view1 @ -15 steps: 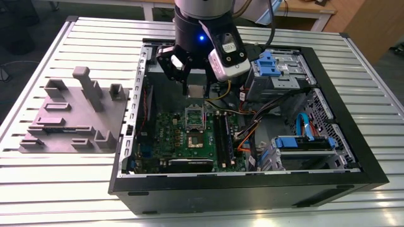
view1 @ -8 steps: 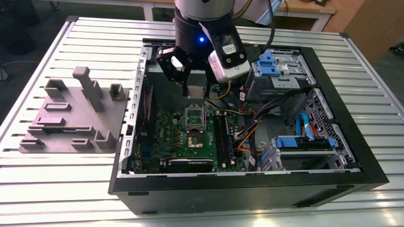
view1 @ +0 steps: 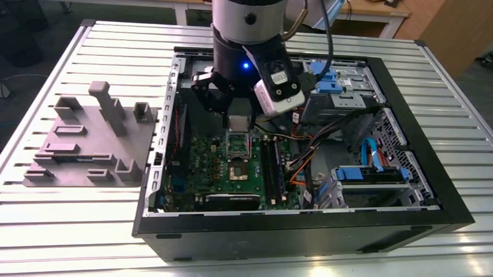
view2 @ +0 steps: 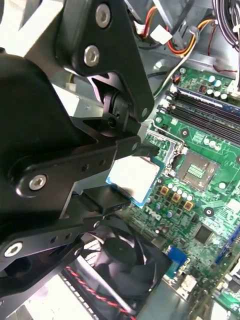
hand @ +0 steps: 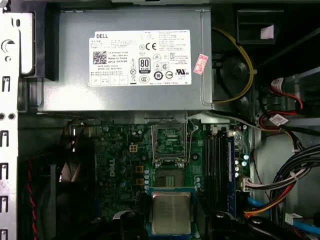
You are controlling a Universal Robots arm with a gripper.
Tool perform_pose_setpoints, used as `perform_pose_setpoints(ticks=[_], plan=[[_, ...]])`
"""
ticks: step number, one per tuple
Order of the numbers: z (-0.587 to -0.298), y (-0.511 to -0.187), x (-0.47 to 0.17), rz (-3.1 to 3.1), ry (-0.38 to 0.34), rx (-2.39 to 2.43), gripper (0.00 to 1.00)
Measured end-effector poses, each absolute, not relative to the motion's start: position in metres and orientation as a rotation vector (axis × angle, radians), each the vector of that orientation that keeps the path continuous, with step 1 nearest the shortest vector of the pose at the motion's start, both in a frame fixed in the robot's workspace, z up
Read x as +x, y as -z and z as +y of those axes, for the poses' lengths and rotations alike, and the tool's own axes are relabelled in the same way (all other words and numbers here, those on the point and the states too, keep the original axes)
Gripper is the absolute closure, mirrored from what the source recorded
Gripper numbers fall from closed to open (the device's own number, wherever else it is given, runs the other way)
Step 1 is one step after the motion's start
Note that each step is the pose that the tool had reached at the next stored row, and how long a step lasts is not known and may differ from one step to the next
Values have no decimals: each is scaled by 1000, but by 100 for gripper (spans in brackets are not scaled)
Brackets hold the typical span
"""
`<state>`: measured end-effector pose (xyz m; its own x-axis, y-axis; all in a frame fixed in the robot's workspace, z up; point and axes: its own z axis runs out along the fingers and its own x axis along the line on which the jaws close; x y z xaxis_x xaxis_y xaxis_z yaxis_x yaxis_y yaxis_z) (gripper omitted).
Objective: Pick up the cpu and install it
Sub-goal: 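Place the cpu into insertion slot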
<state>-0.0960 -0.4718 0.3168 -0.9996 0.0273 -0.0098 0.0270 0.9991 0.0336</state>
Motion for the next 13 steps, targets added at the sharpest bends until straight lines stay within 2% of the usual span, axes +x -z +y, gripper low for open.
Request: perform_pose_setpoints(ticks=[13], plan=[[-472,-309,-96,3134,-43,41,53]])
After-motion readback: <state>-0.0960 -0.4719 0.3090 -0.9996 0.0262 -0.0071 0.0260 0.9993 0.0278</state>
